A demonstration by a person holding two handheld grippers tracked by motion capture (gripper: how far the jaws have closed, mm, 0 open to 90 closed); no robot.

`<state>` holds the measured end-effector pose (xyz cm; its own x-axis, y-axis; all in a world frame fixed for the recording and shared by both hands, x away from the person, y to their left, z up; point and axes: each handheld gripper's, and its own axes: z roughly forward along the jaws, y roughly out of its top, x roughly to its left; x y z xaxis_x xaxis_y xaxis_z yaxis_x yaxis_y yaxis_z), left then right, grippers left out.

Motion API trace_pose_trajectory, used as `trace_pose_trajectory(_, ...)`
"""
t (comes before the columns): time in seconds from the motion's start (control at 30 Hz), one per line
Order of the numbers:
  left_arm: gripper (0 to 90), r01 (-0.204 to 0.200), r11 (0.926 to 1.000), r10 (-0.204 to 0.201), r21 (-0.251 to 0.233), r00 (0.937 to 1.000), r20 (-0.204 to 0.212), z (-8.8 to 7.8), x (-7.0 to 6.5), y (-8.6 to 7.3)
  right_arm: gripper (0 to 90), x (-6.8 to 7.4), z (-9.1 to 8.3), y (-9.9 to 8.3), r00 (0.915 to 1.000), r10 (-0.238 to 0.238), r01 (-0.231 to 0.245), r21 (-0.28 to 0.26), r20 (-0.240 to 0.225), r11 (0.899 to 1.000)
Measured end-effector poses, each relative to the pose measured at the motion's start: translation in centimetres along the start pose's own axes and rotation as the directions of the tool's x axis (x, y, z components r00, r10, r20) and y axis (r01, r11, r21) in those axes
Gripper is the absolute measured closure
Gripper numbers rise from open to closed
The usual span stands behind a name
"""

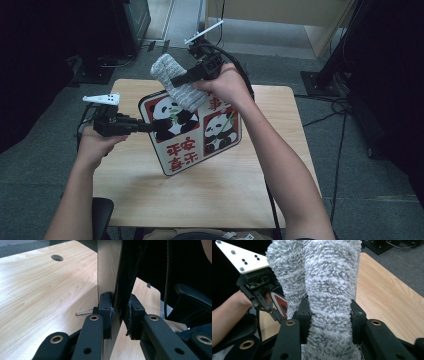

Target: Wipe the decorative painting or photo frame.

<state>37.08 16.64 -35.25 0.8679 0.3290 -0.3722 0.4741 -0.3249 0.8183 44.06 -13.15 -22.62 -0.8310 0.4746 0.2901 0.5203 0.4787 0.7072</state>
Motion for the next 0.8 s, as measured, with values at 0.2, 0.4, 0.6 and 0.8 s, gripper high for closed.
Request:
trace_pose_trajectory(0.2,78.0,0.0,1.0,0.0,0.0,1.0,0.003,0.0,0.0,0.0,63.4,-0.4,-0.5,-0.3,0.9999,-0.004,0.004,-0.012,0.01,1.0)
trace_pose_trajectory(0.4,78.0,0.0,1.0,0.0,0.001,1.0,0.002,0.0,0.0,0.0,63.4,-0.9,-0.9,-0.5,0.9998,0.002,-0.002,-0.014,0.018,1.0)
trace_pose_trajectory(0.6,78.1,0.001,1.0,-0.001,0.0,1.0,0.002,0.0,0.0,0.0,63.4,-1.3,-1.2,-0.7,0.9996,0.008,-0.007,-0.015,0.026,1.0)
trace_pose_trajectory(0.8,78.1,0.0,1.0,0.0,0.0,1.0,0.002,0.0,0.1,0.0,63.4,-1.8,-1.6,-0.8,0.9994,0.018,-0.017,-0.017,0.031,1.0)
